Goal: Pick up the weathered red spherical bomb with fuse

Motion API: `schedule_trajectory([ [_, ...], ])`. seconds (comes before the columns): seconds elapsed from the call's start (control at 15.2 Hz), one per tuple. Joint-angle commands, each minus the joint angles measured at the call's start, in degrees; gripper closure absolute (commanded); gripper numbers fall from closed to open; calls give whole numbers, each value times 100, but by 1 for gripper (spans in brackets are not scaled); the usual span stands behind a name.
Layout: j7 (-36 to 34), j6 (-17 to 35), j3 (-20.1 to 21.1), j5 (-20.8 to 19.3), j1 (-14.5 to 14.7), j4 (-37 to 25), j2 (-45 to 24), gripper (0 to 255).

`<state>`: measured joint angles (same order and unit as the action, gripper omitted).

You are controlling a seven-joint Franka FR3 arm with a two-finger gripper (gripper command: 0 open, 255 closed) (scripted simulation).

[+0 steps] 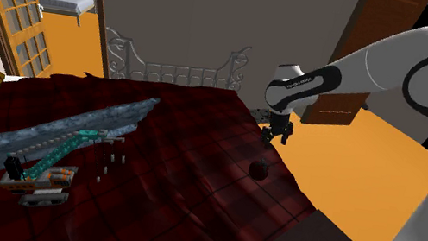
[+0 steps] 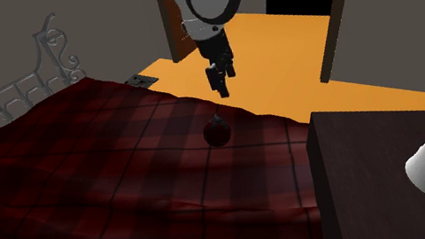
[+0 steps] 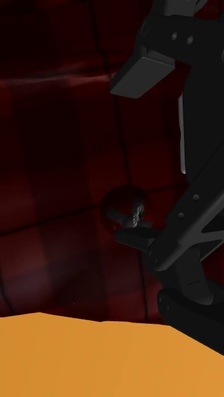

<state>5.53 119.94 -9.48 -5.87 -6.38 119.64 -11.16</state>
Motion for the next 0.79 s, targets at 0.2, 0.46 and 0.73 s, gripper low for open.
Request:
schedule_trajectory([
  [0.2, 14, 185, -53, 158, -158, -804, -1142, 0],
  [0.46, 13, 217, -65, 288, -311, -1564, -2057, 0],
  [0.73, -2, 137, -66, 408, -485, -2461, -2996, 0],
])
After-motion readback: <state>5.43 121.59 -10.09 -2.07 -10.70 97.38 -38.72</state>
